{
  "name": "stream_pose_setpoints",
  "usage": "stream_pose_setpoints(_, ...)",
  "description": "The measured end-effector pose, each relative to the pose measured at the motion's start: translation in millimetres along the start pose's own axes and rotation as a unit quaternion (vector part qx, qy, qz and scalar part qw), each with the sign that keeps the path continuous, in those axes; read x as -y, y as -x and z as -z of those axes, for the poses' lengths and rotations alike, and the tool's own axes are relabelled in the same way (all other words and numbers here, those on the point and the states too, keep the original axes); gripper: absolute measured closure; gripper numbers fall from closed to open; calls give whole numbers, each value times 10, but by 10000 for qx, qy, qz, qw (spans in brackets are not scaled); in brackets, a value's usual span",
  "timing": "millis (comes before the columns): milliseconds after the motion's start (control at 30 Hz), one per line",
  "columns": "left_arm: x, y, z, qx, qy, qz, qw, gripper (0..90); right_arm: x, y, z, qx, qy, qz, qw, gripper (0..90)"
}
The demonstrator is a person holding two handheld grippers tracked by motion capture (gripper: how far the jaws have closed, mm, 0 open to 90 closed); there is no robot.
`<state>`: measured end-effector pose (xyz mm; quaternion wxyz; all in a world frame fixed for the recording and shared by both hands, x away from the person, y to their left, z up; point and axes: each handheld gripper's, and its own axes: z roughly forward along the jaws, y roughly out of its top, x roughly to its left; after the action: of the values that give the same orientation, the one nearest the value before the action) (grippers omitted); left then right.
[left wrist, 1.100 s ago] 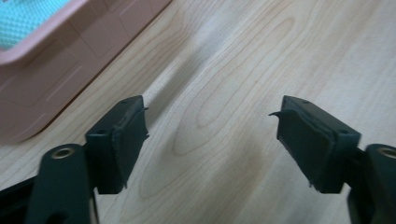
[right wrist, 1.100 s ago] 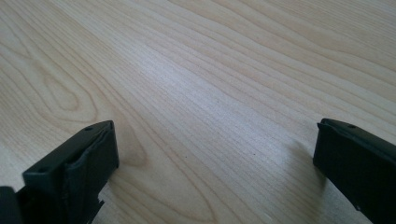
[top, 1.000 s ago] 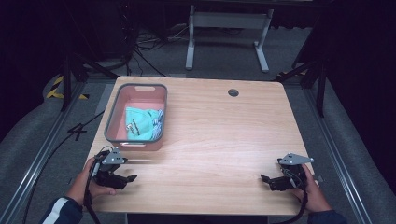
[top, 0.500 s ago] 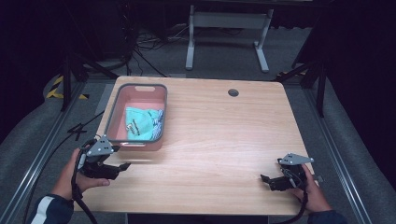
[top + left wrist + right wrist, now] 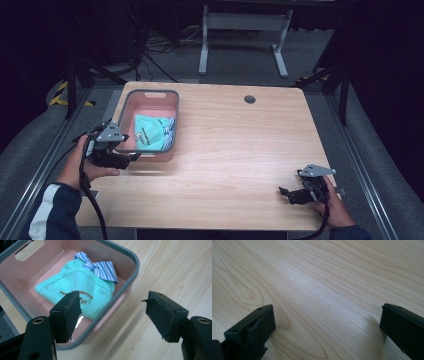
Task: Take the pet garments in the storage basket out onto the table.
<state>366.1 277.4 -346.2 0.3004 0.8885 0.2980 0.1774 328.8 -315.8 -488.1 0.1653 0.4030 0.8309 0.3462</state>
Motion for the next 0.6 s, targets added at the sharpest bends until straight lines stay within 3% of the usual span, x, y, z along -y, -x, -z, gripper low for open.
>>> stream_pose_setpoints(200, -142, -169, -211, 102, -322, -25, 9994, 274, 0, 0, 0, 1, 0, 0, 10000, 3)
stream_pose_setpoints(367, -281, -359, -455, 247, -686, 27, 9973, 257, 0, 0, 0, 0, -1, 0, 10000, 3)
stream_pose_setpoints(533, -437, -463, -717, 240, -1146, -55, 9931, 242, 0, 0, 0, 0, -1, 1, 10000, 3)
stream_pose_setpoints(600, -492, -504, -837, 358, -1299, -13, 9909, 235, 0, 0, 0, 2, 0, 2, 10000, 3)
